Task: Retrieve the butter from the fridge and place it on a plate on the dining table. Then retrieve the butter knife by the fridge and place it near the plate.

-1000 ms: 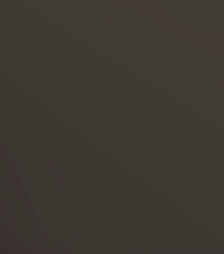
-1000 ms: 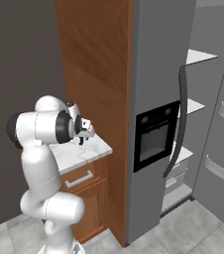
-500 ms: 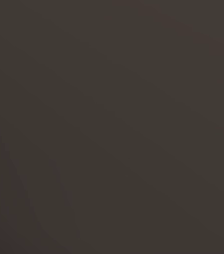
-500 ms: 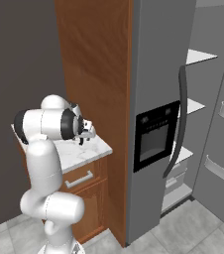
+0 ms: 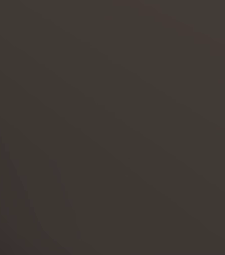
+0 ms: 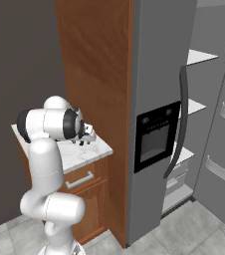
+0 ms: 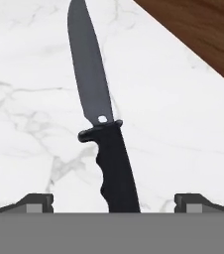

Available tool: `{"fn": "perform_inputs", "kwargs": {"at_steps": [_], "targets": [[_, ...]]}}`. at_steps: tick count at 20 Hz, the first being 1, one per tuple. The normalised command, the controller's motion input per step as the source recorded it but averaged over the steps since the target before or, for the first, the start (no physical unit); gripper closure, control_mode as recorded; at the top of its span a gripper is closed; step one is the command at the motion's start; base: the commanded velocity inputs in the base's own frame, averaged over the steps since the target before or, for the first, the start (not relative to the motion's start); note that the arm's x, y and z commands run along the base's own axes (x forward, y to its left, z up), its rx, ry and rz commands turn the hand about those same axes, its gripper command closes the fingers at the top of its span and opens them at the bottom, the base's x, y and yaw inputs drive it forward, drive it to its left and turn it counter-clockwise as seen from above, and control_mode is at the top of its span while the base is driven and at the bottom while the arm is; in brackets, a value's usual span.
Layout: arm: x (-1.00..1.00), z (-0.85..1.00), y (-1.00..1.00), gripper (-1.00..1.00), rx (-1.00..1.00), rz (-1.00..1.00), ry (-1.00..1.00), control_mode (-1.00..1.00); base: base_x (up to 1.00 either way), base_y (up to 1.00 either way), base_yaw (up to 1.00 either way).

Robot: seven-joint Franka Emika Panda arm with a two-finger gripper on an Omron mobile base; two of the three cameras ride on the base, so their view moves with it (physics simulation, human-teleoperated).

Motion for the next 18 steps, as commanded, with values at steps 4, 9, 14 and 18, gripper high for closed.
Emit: {"fn": "perform_inputs", "kwargs": {"at_steps": [4,9,14,18], "targets": [[0.04,-0.24,0.00,1.00,0.03,0.00,0.00,-1.00,0.00,0.00,0.00],[0.04,-0.14,0.00,1.00,0.01,0.00,0.00,-1.00,0.00,0.00,0.00],[0.01,-0.02,0.08,1.00,0.00,0.00,0.03,-1.00,0.00,0.00,0.00],[0.00,0.00,0.15,1.00,0.00,0.00,0.06,-1.00,0.00,0.00,0.00]]}}
